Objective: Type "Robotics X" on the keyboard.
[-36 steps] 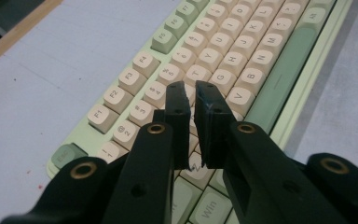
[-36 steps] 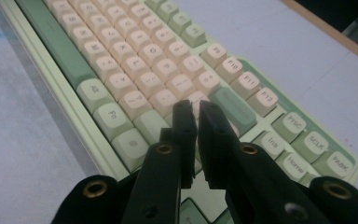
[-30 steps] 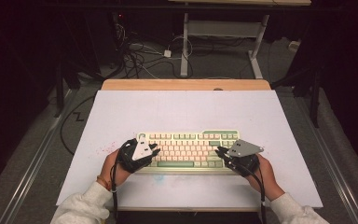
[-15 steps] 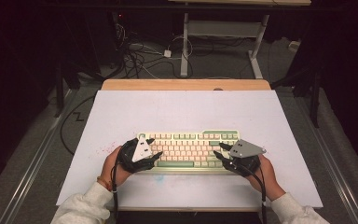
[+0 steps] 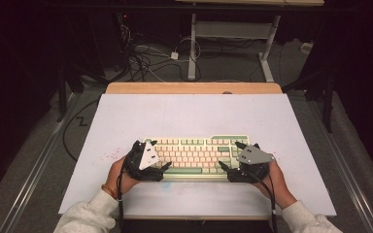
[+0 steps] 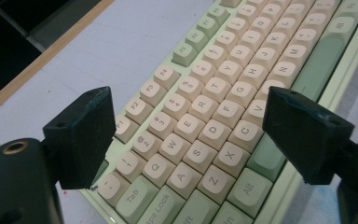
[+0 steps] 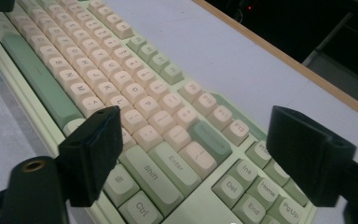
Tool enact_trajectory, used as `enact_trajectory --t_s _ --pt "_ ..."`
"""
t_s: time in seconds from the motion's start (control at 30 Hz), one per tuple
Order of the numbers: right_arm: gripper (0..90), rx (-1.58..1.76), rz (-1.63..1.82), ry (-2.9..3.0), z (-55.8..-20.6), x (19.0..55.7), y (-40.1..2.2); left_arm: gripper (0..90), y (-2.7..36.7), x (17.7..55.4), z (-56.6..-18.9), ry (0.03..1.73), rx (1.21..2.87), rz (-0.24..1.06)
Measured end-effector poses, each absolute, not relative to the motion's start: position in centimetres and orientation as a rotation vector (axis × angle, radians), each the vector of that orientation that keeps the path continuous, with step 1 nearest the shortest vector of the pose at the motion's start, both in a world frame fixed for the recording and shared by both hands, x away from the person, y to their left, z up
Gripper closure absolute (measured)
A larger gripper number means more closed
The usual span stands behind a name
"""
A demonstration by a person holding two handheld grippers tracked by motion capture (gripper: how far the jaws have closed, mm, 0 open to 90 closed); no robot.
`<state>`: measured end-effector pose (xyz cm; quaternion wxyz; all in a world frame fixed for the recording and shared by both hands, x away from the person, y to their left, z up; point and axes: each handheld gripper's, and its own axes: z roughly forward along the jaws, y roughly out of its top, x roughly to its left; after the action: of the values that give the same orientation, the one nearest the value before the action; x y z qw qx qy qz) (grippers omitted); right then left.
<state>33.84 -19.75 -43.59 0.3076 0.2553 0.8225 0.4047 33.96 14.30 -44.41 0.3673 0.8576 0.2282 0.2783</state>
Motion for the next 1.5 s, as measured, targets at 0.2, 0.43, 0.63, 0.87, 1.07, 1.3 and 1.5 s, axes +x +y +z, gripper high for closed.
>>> enact_trajectory --t_s 0.2,0.43,0.63,0.87,1.07,1.3,1.5 --pt "16.1 0.684 1.075 2.167 -43.4 33.8 -19.8 14.8 14.3 33.9 -44.3 0.587 2.191 0.724" --pt "17.0 0.675 1.079 2.167 -43.1 33.6 -19.9 14.8 14.4 33.6 -44.0 0.577 2.181 0.733" --pt "17.9 0.655 1.077 2.166 -42.8 33.2 -20.0 14.8 14.5 33.1 -43.7 0.563 2.167 0.744" --pt "17.6 0.647 1.080 2.155 -42.4 32.8 -20.1 14.8 14.4 32.6 -43.4 0.545 2.161 0.757" --pt "17.4 0.635 1.086 2.149 -42.1 32.5 -20.1 14.8 14.5 32.1 -43.1 0.536 2.148 0.766" --pt "17.4 0.617 1.085 2.143 -41.8 32.0 -20.2 14.8 14.9 31.4 -42.9 0.530 2.150 0.791" --pt "17.3 0.614 1.084 2.141 -41.5 31.6 -20.5 14.8 15.3 31.0 -42.7 0.529 2.146 0.804"
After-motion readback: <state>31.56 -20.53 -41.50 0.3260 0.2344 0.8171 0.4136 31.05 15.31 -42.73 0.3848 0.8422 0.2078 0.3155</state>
